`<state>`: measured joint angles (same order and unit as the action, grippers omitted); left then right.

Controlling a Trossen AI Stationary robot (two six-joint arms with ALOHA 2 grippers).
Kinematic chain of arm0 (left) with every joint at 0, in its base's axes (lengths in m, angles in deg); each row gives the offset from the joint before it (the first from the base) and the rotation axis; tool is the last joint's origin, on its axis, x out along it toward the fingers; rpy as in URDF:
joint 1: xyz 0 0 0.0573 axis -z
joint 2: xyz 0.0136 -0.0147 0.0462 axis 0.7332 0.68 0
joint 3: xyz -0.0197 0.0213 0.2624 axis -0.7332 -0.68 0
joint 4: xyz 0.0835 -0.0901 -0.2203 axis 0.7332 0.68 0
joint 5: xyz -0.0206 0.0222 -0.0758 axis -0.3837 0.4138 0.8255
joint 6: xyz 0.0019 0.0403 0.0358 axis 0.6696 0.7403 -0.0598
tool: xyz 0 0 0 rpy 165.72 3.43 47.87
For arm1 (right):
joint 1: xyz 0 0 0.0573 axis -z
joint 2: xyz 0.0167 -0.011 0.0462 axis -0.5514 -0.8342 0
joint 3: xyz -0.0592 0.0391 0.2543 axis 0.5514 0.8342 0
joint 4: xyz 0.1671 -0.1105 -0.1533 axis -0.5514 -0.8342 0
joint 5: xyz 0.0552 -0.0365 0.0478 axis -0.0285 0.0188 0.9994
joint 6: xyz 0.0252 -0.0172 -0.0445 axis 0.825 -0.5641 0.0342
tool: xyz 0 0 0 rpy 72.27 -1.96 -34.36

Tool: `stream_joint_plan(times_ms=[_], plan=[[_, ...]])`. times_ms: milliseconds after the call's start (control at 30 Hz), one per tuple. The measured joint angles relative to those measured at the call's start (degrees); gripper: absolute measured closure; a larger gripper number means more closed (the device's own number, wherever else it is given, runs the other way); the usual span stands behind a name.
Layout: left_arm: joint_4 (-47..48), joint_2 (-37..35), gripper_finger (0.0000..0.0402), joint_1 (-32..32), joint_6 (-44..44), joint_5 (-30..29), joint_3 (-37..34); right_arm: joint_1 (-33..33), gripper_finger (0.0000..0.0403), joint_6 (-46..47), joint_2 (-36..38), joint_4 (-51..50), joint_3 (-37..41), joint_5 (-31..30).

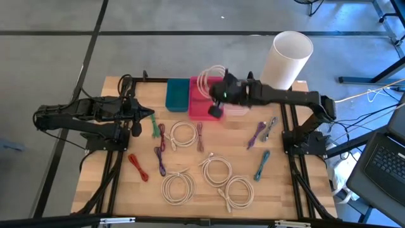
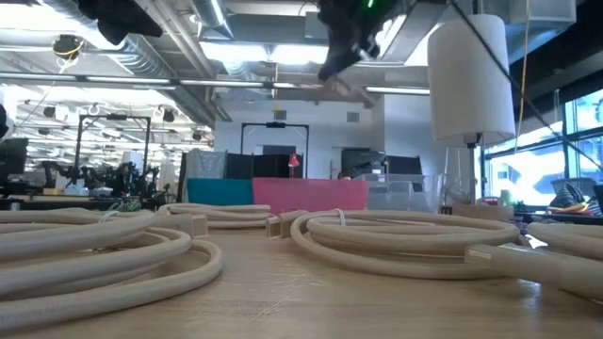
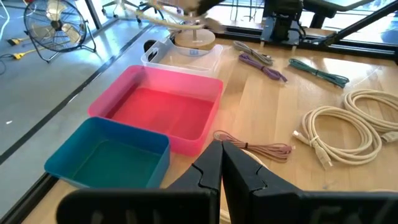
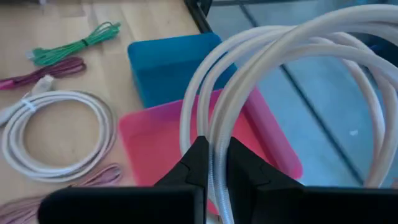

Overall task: Pick & Place USB Port
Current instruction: Put the light brown HDMI cable into the pink bin

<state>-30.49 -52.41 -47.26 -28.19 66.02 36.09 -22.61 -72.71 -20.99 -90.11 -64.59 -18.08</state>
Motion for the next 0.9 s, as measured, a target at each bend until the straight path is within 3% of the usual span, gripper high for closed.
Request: stream_joint_plan(times_ms=[133,300,433,900], plan=[[0.0,0.0,0.0398,0.0,0.0,0.0,0.0,6.2,0.0374,-0.2,-3.9,1.0,0.0,7.0],[0.0,0.0,0.0398,0.0,0.9,-0.2,0.0,8.1,0.0374,-3.3,-11.1,7.2,0.0,11.8],[0.0,0.0,0.0398,0.0,0.9,-0.2,0.0,9.5,0.0374,-4.3,-16.0,10.4,-0.1,13.8],[0.0,0.0,0.0398,0.0,0.9,0.1,0.0,12.2,0.0374,-4.5,-28.7,6.1,-6.9,18.0]])
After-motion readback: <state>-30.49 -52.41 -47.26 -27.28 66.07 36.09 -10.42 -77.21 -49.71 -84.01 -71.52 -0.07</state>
